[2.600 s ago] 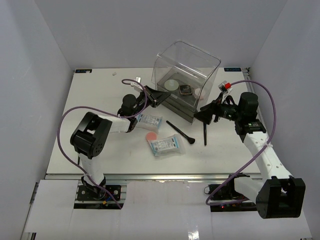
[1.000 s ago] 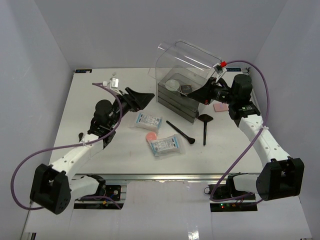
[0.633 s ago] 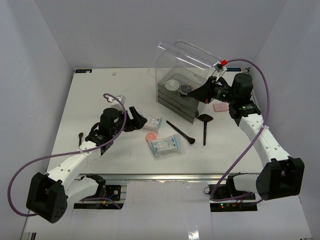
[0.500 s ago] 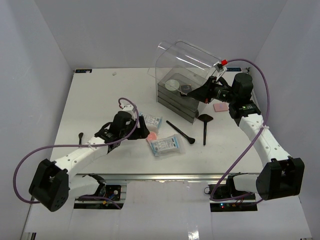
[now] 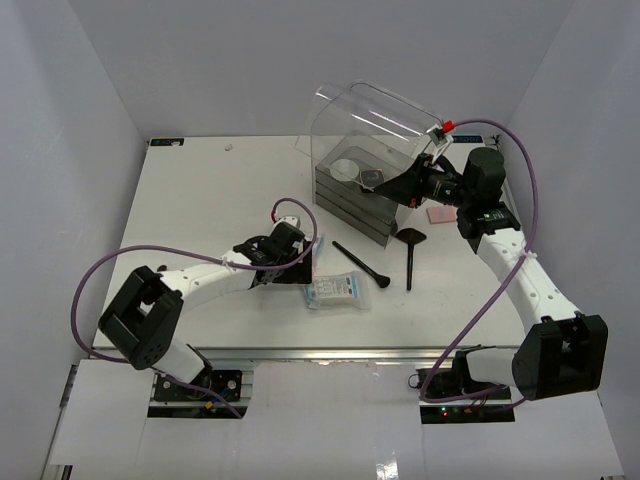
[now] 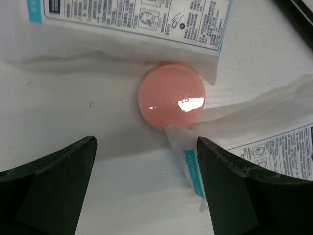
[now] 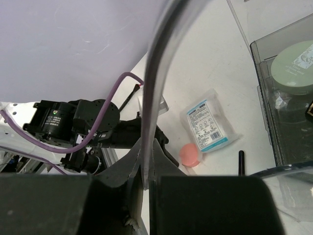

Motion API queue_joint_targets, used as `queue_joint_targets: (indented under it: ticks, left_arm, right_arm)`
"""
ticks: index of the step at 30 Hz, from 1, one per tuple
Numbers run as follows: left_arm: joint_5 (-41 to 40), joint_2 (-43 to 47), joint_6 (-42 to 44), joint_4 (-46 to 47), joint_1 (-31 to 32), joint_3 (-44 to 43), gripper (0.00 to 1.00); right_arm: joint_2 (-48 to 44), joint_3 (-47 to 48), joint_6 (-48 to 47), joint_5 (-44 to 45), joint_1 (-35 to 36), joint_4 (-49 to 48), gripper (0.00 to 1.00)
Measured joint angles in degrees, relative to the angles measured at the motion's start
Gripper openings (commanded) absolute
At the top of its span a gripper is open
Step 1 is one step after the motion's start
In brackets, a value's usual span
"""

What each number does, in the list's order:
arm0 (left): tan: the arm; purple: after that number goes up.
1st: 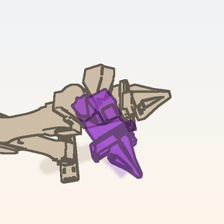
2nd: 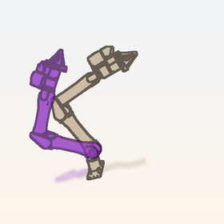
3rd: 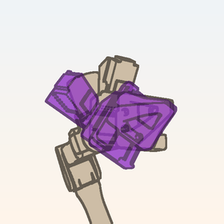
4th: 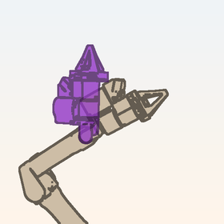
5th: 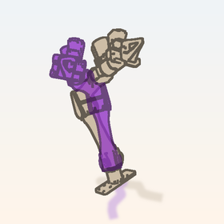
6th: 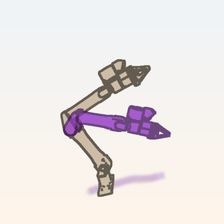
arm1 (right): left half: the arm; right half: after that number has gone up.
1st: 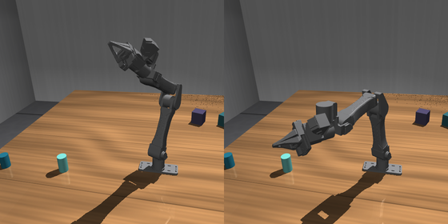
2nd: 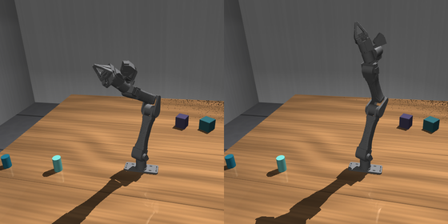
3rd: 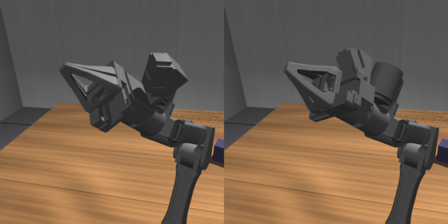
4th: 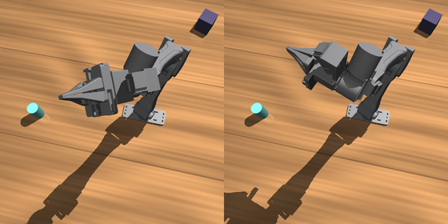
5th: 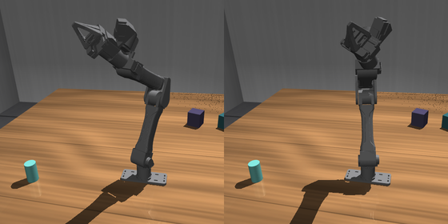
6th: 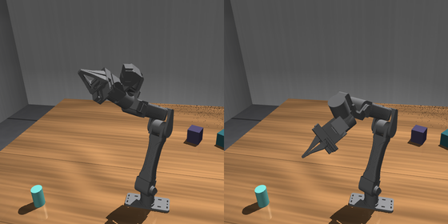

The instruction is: Organize the makeup

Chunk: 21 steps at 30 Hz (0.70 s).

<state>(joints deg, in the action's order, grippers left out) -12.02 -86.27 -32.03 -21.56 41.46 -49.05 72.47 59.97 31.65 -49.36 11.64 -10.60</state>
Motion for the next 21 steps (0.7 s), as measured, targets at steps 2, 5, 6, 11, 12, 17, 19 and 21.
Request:
queue_joint_targets:
  ticks: [2, 5, 6, 11, 12, 17, 19, 21]
  left_arm:
    - [-0.4, -2.16, -0.1, 0.17, 0.16, -1.88, 0.94]
    - [-0.63, -5.17, -0.21, 0.81, 0.3, -4.02, 0.94]
    - [-0.63, -5.94, -0.27, 0.99, 0.32, -4.44, 0.94]
    - [-0.58, -7.57, -0.37, 1.26, 0.44, -6.0, 0.94]
    - [-0.57, -7.73, -0.37, 1.34, 0.46, -6.31, 0.94]
    - [-0.1, -9.07, -0.37, 2.41, 0.62, -8.14, 0.94]
    - [0.24, -9.76, -0.35, 2.79, 0.62, -8.71, 0.94]
    - [0.54, -10.89, -0.3, 2.85, 0.62, -9.51, 0.94]
  right_arm:
    - [-0.02, -0.33, 0.11, -0.08, 0.0, -0.44, 0.08]
    - [-0.1, -0.77, 0.26, -0.12, 0.0, -1.09, 0.08]
    - [-0.11, -0.83, 0.34, -0.12, 0.0, -1.22, 0.08]
    - [-0.24, -0.92, 0.6, -0.1, 0.0, -1.58, 0.08]
    - [-0.29, -0.97, 0.68, -0.09, 0.0, -1.6, 0.08]
    - [-0.49, -1.73, 0.82, -0.12, 0.0, -2.05, 0.08]
    - [-0.52, -1.73, 0.84, -0.12, 0.0, -2.28, 0.08]
    - [-0.53, -1.73, 0.91, -0.1, 0.0, -2.59, 0.08]
